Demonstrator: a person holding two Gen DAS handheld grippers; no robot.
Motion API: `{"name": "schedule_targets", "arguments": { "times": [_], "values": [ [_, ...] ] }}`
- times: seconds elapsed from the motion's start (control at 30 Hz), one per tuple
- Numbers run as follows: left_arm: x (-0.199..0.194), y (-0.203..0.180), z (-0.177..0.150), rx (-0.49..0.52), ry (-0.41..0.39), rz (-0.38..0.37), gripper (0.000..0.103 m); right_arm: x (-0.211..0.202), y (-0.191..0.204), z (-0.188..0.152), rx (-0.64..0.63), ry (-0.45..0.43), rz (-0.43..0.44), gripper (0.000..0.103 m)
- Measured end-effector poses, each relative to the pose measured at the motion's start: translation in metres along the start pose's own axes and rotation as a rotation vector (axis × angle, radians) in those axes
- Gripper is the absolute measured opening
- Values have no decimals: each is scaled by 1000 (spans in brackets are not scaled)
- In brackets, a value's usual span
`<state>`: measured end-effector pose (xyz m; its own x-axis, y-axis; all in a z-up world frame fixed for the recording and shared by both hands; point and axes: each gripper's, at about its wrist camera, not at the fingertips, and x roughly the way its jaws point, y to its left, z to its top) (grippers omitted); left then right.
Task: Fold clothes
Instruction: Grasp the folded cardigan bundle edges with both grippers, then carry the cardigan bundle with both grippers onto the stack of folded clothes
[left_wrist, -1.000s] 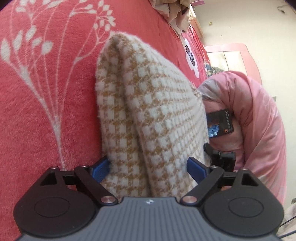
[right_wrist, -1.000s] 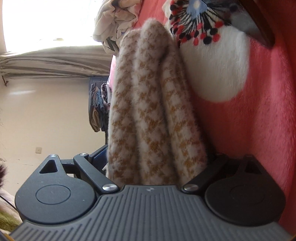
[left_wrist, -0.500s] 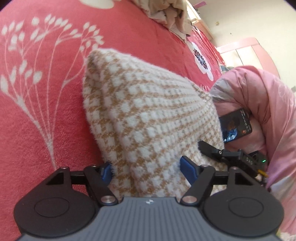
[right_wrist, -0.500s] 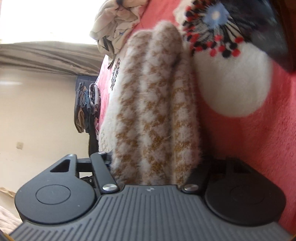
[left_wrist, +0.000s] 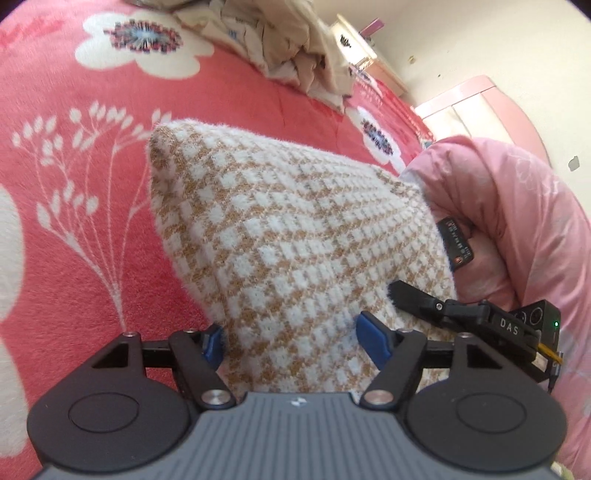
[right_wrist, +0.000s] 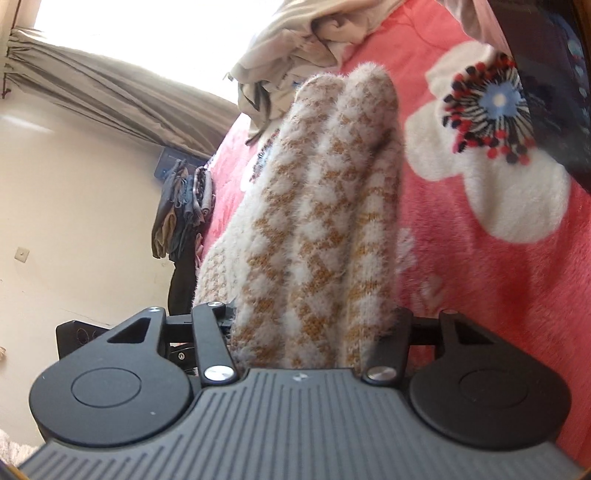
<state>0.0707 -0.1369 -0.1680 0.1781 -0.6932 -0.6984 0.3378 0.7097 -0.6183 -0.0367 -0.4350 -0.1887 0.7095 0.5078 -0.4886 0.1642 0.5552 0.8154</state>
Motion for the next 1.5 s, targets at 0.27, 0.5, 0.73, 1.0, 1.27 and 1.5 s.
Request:
{"name": "schedule_targets", "arguments": {
  "times": [0.27, 0.5, 0.73, 1.0, 1.27, 1.5],
  "values": [
    [-44, -25, -6, 25, -104, 10, 71, -12, 44, -3, -97, -60, 16, 52],
    [-85, -47, -11, 35, -197, 36, 71, -28, 77, -4, -182, -102, 57, 52],
    [-120, -63, -17, 46, -269, 88, 72, -29, 97, -7, -212, -122, 128, 52],
    [-145, -34, -27, -39, -332, 73, 72, -11, 124, -7, -274, -72, 130, 52],
    [-212, 41, -13, -127, -457, 101, 71, 59, 188, -15, -308, 27, 147, 52],
    [-290, 143, 30, -197, -533, 239, 72, 190, 266, -34, -292, 125, 208, 52]
  ]
}}
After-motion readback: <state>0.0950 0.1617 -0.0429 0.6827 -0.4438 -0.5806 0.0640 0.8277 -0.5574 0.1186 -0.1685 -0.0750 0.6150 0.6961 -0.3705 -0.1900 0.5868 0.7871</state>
